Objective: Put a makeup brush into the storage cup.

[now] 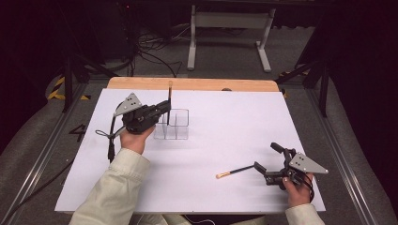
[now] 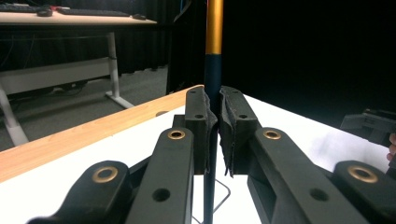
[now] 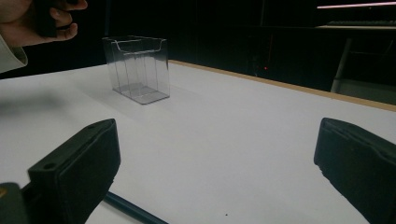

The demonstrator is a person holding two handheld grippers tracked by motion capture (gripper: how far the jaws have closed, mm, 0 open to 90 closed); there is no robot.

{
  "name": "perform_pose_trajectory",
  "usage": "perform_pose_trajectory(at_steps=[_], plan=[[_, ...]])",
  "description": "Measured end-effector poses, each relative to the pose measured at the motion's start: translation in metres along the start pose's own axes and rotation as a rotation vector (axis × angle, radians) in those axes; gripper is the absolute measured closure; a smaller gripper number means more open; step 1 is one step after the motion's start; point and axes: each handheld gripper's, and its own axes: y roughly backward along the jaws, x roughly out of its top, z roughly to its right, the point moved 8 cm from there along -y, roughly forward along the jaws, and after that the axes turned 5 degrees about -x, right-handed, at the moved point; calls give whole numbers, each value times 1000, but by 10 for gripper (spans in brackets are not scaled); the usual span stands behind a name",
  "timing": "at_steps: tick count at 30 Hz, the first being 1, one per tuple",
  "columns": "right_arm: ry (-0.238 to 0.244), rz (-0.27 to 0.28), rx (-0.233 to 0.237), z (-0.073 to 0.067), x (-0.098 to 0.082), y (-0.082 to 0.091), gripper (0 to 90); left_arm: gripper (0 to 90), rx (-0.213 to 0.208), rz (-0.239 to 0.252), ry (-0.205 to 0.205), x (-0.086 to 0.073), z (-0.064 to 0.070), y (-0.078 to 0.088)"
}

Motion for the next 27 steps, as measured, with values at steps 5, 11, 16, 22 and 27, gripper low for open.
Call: perform_pose_trajectory(at_steps=[5,11,16,22,27], plan=[[2,2,0,0,0,0,10,823,-2,1,-1,1,-2,-4],[3,1,-1,0,0,0,10,823,6,18,-29,2,-1,-9],[5,5,-2,0,0,0,10,823,10,33,-20,0,-3,-13],[4,9,-1,0,0,1,10,823,50,24,-53,-6,-10,-19],[5,10,-2,0,0,1,10,823,64,9,-57,-11,-13,-20]])
